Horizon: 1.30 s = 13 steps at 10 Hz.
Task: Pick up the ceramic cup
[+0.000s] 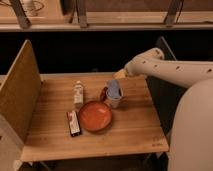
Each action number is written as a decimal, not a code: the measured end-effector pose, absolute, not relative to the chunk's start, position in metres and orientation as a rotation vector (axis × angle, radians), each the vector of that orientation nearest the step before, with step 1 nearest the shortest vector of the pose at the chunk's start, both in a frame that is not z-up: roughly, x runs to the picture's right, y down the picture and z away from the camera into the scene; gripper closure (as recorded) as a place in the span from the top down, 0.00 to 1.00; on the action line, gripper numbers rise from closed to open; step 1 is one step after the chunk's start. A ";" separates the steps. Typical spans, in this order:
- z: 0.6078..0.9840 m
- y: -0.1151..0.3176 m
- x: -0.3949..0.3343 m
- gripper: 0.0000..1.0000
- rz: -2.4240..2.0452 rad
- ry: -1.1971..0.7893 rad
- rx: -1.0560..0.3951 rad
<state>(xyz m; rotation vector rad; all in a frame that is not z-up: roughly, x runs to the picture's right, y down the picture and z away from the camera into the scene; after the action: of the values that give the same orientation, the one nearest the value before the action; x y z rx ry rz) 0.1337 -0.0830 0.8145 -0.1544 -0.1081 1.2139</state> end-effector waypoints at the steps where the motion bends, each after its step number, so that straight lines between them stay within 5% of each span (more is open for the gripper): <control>1: 0.814 -0.075 0.137 0.80 1.225 -0.091 -0.161; 9: 0.816 -0.037 0.123 0.80 1.257 -0.054 -0.236; 13: 0.848 -0.003 0.131 0.80 1.285 0.057 -0.292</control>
<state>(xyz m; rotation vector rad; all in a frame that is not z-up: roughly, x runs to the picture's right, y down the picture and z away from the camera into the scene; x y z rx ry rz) 0.1307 -0.0029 0.8480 -0.2922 0.0567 1.2848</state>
